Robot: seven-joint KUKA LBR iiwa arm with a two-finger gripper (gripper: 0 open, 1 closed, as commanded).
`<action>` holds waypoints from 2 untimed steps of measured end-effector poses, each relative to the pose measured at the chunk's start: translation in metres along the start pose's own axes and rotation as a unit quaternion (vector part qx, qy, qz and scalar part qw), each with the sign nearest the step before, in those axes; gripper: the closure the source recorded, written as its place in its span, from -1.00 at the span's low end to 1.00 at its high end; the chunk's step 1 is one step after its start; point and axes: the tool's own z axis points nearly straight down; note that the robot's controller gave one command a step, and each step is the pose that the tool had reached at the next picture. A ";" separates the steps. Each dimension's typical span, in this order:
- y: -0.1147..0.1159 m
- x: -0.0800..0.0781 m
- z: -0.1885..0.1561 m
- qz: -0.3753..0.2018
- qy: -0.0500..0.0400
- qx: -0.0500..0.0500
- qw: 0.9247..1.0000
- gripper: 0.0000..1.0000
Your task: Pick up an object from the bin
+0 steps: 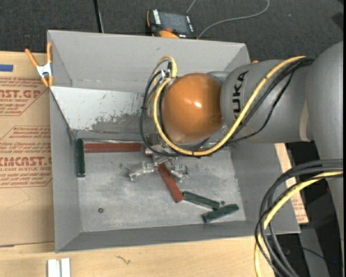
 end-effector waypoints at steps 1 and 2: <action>-0.002 0.000 -0.005 0.001 0.000 0.002 1.000 1.00; -0.005 0.005 -0.113 -0.015 0.001 0.004 1.000 1.00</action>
Offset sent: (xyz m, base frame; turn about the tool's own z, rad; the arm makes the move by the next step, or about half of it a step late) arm 0.0000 0.0000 0.0000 0.0000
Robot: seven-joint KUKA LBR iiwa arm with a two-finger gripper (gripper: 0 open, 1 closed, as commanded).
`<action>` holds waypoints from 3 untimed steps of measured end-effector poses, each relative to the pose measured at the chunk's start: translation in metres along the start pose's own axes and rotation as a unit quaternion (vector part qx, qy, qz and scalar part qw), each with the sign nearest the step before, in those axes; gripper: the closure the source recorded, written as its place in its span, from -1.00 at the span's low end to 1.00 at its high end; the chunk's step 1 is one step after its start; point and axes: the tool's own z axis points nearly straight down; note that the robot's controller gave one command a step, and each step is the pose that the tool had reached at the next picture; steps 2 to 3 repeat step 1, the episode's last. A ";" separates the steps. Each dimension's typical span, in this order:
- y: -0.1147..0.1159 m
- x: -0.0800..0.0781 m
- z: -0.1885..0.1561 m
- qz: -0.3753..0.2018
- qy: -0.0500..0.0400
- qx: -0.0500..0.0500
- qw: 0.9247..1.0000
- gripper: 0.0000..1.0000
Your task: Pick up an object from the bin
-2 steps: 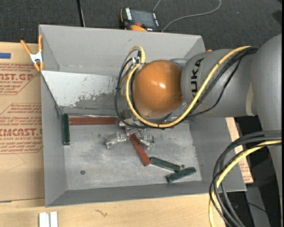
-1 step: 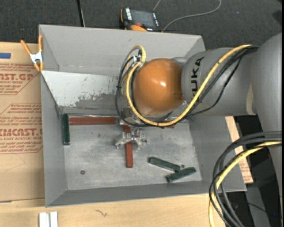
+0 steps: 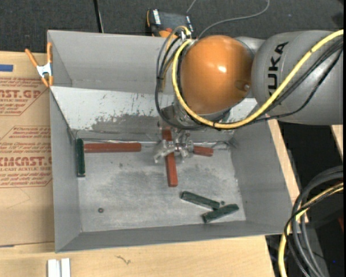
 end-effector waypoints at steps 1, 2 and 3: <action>0.026 0.026 -0.041 0.006 0.001 -0.003 1.000 1.00; 0.026 0.026 -0.041 0.006 0.001 -0.003 1.000 1.00; 0.026 0.026 -0.041 0.006 0.001 -0.003 1.000 1.00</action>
Offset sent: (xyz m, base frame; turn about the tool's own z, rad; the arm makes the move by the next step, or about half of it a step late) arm -0.0279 -0.0246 0.0381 0.0073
